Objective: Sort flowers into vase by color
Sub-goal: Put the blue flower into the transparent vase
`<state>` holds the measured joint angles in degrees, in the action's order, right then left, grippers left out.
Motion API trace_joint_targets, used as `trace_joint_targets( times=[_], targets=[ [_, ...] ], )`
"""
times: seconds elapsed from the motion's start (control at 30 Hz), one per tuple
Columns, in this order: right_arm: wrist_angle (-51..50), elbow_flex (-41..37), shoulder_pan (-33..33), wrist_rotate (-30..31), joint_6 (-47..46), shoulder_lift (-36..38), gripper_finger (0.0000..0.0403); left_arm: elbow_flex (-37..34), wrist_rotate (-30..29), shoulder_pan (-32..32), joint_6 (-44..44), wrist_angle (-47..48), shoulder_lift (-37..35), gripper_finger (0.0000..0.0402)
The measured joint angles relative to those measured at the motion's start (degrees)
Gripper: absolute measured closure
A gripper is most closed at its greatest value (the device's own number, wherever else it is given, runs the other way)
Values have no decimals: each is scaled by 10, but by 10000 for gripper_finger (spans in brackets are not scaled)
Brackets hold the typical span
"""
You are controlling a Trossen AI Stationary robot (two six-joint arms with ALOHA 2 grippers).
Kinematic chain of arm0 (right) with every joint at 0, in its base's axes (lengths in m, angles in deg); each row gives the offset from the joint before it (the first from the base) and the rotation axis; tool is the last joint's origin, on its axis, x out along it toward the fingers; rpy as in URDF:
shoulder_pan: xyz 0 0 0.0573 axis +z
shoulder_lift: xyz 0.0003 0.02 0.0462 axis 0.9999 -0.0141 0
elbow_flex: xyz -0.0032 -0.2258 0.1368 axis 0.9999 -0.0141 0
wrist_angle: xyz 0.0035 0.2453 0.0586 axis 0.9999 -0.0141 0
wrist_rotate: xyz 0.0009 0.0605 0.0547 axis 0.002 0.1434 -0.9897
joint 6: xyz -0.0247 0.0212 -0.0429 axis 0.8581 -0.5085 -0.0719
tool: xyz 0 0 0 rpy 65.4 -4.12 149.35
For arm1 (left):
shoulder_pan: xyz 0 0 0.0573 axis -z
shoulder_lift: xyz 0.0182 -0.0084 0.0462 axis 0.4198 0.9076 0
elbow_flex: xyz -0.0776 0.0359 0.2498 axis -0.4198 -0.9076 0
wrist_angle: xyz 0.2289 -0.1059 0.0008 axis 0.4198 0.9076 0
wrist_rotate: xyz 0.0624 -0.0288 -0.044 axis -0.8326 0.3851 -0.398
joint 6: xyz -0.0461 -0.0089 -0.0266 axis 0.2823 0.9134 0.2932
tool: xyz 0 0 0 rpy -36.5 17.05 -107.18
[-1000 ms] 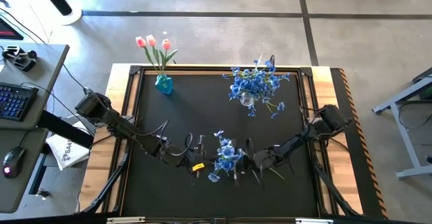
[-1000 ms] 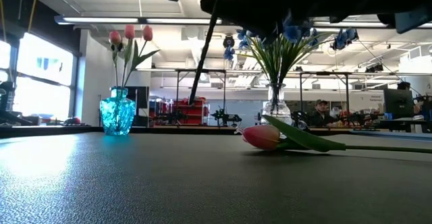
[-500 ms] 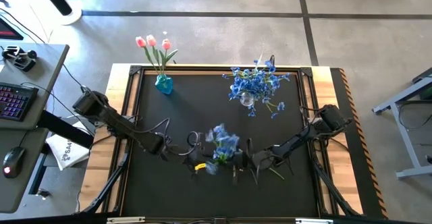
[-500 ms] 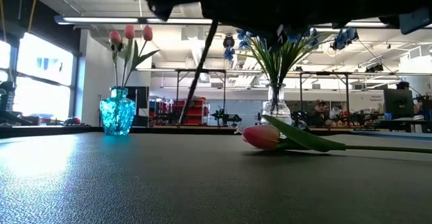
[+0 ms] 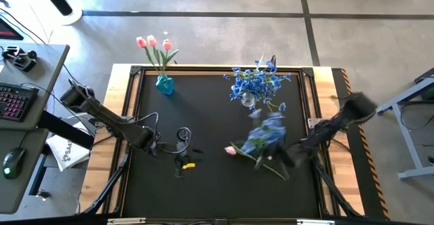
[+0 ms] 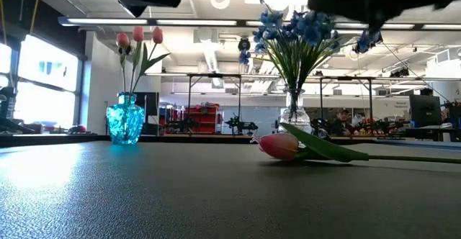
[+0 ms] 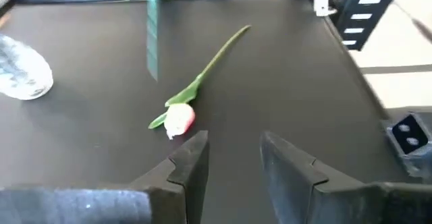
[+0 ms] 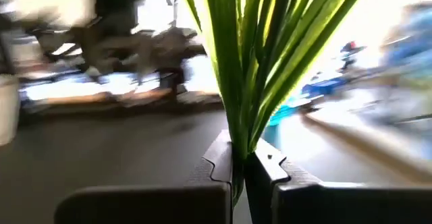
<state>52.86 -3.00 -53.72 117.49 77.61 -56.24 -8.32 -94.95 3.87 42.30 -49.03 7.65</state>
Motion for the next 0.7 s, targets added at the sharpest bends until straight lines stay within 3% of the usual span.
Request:
trace_joint_targets(
  times=[0.1,0.2,0.4,0.7],
  targets=[
    [-2,-30,21,112,106,80,400,0,-12,2,0,-5,4,279],
    [-1,-49,4,162,199,148,401,0,-12,2,0,-1,16,279],
    [-14,-67,-102,80,239,221,402,0,-12,2,1,12,22,279],
    [-44,-67,-271,-21,199,226,402,0,-11,3,16,35,22,279]
  ],
)
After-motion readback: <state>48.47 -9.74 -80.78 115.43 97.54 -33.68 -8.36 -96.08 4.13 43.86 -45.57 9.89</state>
